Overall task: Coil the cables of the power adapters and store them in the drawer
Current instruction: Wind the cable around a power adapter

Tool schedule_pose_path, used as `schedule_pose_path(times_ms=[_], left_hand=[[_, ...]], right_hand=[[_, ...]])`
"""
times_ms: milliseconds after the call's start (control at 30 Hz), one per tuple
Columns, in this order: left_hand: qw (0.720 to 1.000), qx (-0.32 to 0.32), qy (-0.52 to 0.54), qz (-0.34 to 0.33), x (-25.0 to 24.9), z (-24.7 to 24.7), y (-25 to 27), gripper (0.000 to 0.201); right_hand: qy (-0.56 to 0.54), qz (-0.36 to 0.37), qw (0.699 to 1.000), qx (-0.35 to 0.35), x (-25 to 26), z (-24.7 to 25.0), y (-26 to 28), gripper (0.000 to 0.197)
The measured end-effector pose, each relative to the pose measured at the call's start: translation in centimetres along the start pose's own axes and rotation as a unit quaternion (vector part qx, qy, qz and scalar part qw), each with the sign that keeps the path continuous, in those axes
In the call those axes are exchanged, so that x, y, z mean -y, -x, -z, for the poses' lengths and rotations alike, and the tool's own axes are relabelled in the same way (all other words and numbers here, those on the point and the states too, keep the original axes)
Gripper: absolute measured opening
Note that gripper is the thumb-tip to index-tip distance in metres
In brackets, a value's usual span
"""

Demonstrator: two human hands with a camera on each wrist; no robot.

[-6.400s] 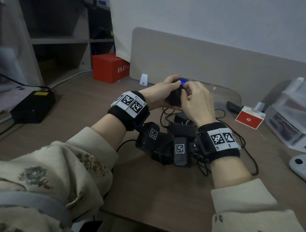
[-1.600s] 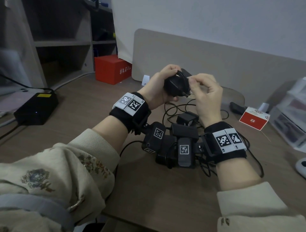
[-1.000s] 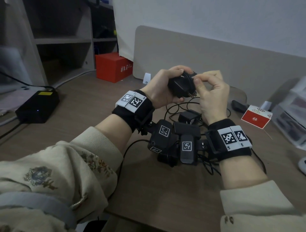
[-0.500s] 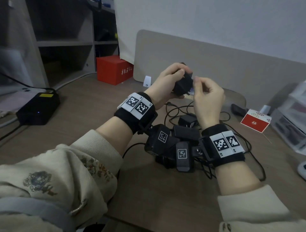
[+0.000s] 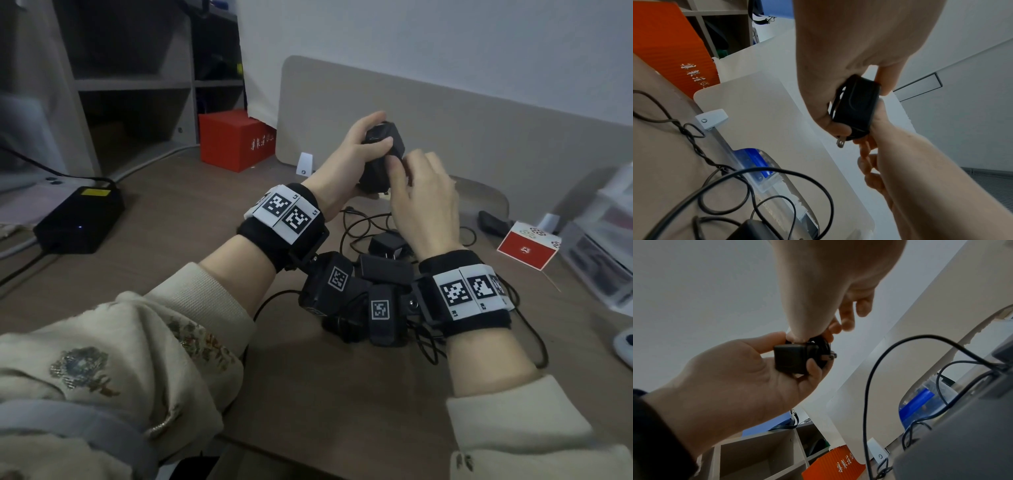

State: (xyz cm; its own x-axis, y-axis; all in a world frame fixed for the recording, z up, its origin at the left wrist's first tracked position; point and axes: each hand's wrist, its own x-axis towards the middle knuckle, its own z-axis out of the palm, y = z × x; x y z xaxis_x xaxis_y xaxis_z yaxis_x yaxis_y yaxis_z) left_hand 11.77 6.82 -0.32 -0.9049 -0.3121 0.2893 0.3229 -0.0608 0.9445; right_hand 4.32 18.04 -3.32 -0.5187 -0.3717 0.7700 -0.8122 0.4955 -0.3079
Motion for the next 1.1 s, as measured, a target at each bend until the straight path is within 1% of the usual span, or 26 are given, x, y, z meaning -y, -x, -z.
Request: schedule_pose_path(times_ms=[133, 267, 367, 467, 533, 633, 733, 833, 867, 1000, 1100], left_hand=[[0.999, -0.004, -0.032, 0.02, -0.3, 0.1, 0.1, 0.047], [0.997, -0.009, -0.062, 0.038, -0.7, 0.2, 0.1, 0.048], [0.996, -0.015, -0.073, 0.052, -0.7, 0.4, 0.2, 0.047], [0.995, -0.028, -0.086, 0.052, -0.6, 0.1, 0.2, 0.047], [0.994, -0.036, -0.09, 0.047, -0.5, 0.0, 0.1, 0.048], [0.996, -0.033, -0.067, 0.049, -0.5, 0.0, 0.1, 0.048], [0.997, -0.019, -0.052, 0.057, -0.6, 0.0, 0.3, 0.048], [0.997, -0.012, -0.047, 0.058, -0.7, -0.2, 0.4, 0.04], [0.997, -0.012, -0.042, 0.059, -0.7, -0.2, 0.4, 0.038], [0.998, -0.022, -0.015, 0.061, -0.6, -0.1, 0.4, 0.047], [0.999, -0.02, -0.002, 0.051, -0.7, -0.3, 0.4, 0.048]], right_hand=[[0.019, 0.078, 0.997, -0.021, -0.3, 0.1, 0.1, 0.036], [0.026, 0.116, 0.992, -0.027, -0.4, 0.1, 0.1, 0.039], [0.019, 0.142, 0.989, -0.031, -0.4, -0.1, 0.1, 0.034], [0.016, 0.149, 0.988, -0.021, -0.5, -0.2, 0.1, 0.029], [0.028, 0.131, 0.991, -0.015, -0.4, -0.2, 0.0, 0.027], [0.018, 0.102, 0.994, -0.035, -0.1, -0.1, -0.2, 0.028], [-0.03, 0.107, 0.992, -0.056, 0.3, 0.0, -0.2, 0.023], [-0.123, 0.064, 0.988, -0.073, 0.5, -0.3, -0.1, 0.02], [-0.159, 0.043, 0.983, -0.077, 0.6, -0.4, -0.1, 0.018], [-0.26, -0.04, 0.963, -0.067, 1.2, -0.7, -0.1, 0.006], [-0.345, -0.086, 0.933, -0.058, 1.5, -0.7, -0.1, 0.004]])
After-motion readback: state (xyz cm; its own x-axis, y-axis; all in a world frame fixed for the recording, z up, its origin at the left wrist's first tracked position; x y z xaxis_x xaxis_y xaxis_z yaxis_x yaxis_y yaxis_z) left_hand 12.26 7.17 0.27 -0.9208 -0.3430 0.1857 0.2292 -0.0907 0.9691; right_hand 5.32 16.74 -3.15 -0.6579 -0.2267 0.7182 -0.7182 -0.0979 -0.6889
